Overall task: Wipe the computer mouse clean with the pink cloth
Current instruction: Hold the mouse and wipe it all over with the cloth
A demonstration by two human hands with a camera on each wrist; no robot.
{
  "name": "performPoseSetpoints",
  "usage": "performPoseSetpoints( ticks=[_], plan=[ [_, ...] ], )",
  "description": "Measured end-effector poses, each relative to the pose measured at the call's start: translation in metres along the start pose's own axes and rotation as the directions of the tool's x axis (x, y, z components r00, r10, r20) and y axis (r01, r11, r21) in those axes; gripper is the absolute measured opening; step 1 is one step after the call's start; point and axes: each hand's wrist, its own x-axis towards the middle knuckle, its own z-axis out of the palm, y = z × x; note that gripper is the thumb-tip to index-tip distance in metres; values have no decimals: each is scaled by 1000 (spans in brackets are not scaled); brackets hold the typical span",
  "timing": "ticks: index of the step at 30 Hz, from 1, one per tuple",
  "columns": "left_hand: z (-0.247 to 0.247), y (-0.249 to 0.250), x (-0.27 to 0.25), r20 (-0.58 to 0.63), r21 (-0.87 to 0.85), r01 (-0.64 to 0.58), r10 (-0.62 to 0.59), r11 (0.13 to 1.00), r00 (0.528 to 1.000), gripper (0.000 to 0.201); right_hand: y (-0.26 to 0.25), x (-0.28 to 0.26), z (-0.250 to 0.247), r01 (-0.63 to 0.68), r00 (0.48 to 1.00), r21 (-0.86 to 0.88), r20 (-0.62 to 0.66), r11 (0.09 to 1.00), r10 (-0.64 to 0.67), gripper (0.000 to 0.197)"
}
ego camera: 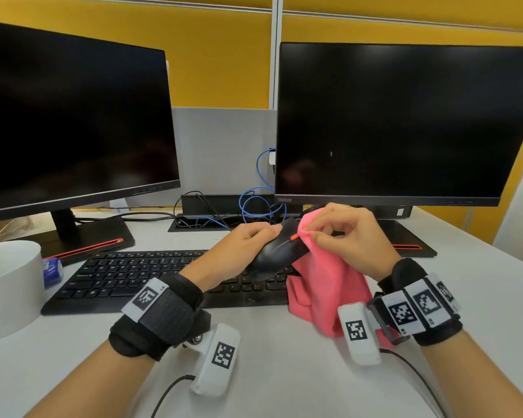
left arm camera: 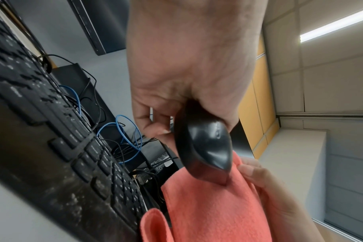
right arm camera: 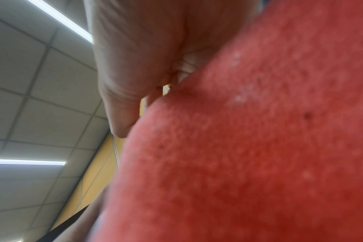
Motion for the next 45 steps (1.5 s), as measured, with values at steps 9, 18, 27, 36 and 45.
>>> performPoseSetpoints(
  ticks=[9, 18, 27, 36, 45],
  plan=[
    [0, -3, 1, -6, -45, 20, -20, 999, 1000, 33, 3, 1, -1, -16, 1000, 15, 14, 1000, 16, 17],
    [-3, -4, 3, -20, 42, -1, 1, 999, 1000, 36, 4, 4, -3, -1, 988, -88, -154, 996, -13, 13],
    [-2, -1, 1, 30, 163, -41, 37, 986, 999, 41, -1, 3, 3, -18, 996, -49, -84, 999, 14, 11],
    [7, -5, 0, 99, 184, -57, 39, 981, 994, 38, 4, 3, 4, -101, 976, -249, -214, 963, 47, 7],
    [-2, -9, 2, 24, 62, -24, 22, 998, 999, 44, 4, 3, -6, -199, 918, -6, -350, 980, 185, 10]
  ],
)
